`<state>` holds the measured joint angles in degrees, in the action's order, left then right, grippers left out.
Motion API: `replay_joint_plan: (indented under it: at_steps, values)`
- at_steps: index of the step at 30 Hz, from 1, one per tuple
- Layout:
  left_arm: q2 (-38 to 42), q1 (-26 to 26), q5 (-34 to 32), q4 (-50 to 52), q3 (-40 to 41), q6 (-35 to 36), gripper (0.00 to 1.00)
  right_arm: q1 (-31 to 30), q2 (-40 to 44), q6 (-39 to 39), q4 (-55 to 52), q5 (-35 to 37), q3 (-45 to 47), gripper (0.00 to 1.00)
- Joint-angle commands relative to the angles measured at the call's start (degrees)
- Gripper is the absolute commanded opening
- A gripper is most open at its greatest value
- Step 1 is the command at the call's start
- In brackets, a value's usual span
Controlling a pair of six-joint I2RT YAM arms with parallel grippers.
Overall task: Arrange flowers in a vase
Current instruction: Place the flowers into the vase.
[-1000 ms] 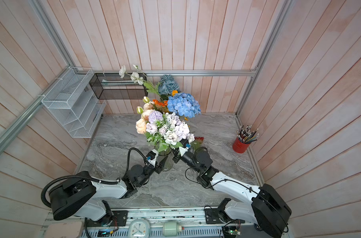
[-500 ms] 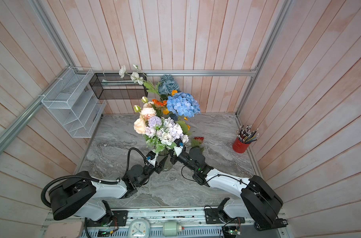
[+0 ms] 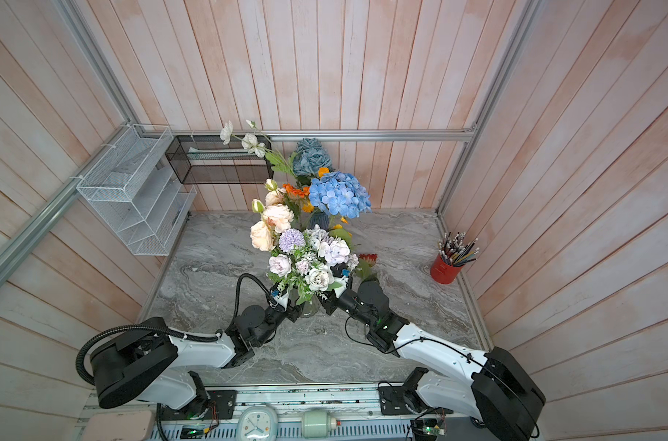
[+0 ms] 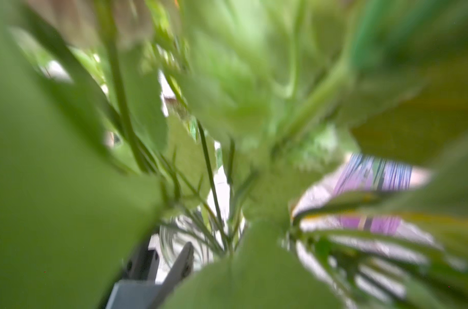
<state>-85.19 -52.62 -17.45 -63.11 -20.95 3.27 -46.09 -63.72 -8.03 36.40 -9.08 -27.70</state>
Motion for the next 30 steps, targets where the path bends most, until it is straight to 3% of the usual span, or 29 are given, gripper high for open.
replay_joint_plan:
  at_steps: [1, 12, 21, 23, 26, 30]
  values:
    - [-2.0, -0.1, -1.4, 9.8, 0.8, 1.9, 0.61, -0.2, 1.1, -3.4, -5.9, -0.7, 1.3, 0.39]
    - [-2.0, -0.1, -1.8, 9.8, 0.9, 1.7, 0.61, -0.2, 4.9, -11.1, -17.0, 2.0, 5.0, 0.42]
    - [-2.0, 0.0, -2.1, 10.3, 0.6, 1.6, 0.61, 0.5, 4.0, -16.5, -24.5, 17.8, 5.3, 0.41]
    - [-2.1, -0.1, -2.1, 10.3, 0.6, 1.6, 0.61, 3.0, 3.8, -18.6, -27.3, 18.7, 4.4, 0.41]
    - [-2.0, -0.1, -2.1, 9.9, 0.8, 1.5, 0.62, 11.6, 2.7, -23.6, -34.0, 14.1, 1.8, 0.40]
    - [-2.3, -0.1, -2.1, 9.3, 1.1, 1.7, 0.62, 21.8, 2.0, -24.7, -35.1, 9.8, 1.7, 0.40]
